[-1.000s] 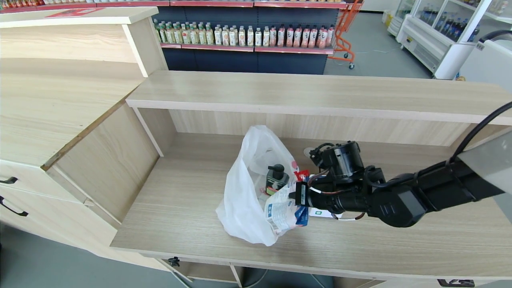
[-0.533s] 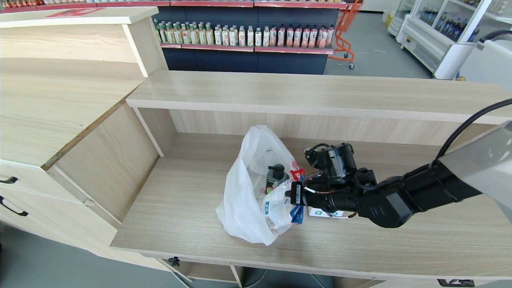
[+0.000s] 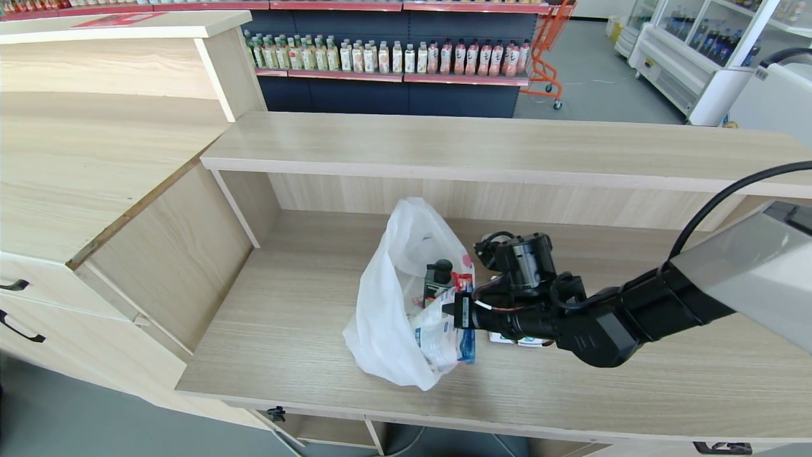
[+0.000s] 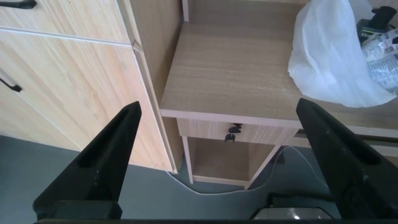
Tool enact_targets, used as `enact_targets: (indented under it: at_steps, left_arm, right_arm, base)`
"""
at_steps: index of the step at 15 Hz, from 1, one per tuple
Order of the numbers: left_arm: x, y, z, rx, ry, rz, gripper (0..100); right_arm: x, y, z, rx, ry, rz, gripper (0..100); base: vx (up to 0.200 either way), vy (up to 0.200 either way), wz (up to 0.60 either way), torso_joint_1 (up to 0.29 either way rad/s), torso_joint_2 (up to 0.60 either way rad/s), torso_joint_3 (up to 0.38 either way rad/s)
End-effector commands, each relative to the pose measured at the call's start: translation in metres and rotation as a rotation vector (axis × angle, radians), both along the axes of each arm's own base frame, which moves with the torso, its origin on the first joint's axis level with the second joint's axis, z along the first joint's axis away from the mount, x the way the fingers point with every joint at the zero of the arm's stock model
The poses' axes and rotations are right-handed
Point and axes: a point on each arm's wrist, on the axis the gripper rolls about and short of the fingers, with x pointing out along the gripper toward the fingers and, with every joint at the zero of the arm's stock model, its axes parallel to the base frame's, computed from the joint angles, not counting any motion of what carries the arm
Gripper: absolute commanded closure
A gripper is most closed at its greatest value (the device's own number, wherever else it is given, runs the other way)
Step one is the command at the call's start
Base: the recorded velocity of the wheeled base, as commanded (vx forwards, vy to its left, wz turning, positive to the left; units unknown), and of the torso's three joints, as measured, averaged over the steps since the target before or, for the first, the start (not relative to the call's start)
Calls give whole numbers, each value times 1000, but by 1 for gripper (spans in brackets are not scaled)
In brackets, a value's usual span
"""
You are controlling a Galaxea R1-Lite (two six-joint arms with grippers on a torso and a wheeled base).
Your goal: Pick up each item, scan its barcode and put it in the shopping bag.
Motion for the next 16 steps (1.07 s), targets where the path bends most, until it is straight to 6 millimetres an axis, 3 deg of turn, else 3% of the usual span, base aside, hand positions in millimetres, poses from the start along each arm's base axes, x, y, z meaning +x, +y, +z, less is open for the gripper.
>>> enact_targets:
  at_steps: [1,7,13,14,16]
  left_arm:
    - [0,0,0,-1,2,0,0]
    - [0,0,0,1,2,0,0]
    - [0,0,0,1,2,0,0]
    - [0,0,0,1,2,1,0]
    - [0,0,0,1,2,0,0]
  right_arm:
    - [0,0,3,7,-6,1,0]
    - [-13,-10,34,150,26,42,0]
    - [-47,-39,76,297,55,79,0]
    - [-70,-55,96,336,25,98,0]
    - [-107,-80,117,353,-62,108,0]
  base:
    - [0,0,0,0,0,0]
    - [0,0,0,0,0,0]
    - [0,0,0,0,0,0]
    - [0,0,0,0,0,0]
    - [0,0,0,0,0,0]
